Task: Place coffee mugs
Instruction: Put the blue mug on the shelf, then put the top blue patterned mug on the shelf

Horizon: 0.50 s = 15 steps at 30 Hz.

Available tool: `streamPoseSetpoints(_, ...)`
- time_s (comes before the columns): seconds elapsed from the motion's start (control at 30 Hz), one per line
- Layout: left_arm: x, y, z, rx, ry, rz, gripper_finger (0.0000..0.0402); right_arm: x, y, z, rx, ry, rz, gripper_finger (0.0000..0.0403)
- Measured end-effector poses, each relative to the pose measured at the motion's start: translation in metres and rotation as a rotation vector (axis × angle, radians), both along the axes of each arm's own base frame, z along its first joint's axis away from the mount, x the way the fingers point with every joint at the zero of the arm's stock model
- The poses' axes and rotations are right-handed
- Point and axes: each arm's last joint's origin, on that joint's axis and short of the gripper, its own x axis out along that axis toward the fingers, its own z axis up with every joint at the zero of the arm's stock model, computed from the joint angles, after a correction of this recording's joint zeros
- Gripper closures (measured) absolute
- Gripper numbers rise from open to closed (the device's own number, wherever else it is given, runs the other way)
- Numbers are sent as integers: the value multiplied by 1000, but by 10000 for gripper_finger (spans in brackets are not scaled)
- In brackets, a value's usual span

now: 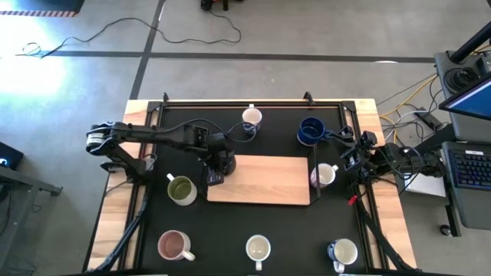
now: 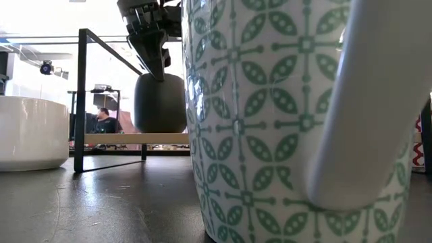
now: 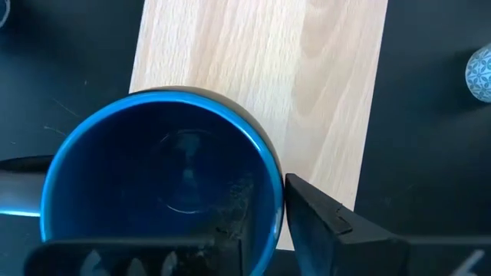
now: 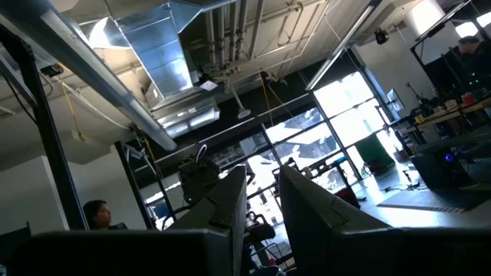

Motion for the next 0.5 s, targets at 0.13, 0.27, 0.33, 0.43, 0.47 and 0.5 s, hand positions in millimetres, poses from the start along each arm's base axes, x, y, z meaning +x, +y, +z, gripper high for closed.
streamPoseSetpoints(0.13,-1,0,6,3,-24,1,331,0,0,0,0,0,0,335)
streamPoseSetpoints(0.27,-1,0,19,8,-67,1,328,0,0,0,0,0,0,335)
streamPoseSetpoints(0.33,1,0,25,20,-86,-1,328,0,0,0,0,0,0,335)
streamPoseSetpoints(0.43,3,2,33,83,-115,-14,328,0,0,0,0,0,0,335)
streamPoseSetpoints(0.47,4,2,34,106,-120,-17,328,0,0,0,0,0,0,335)
streamPoseSetpoints(0.5,4,3,34,120,-121,-23,328,0,0,0,0,0,0,335)
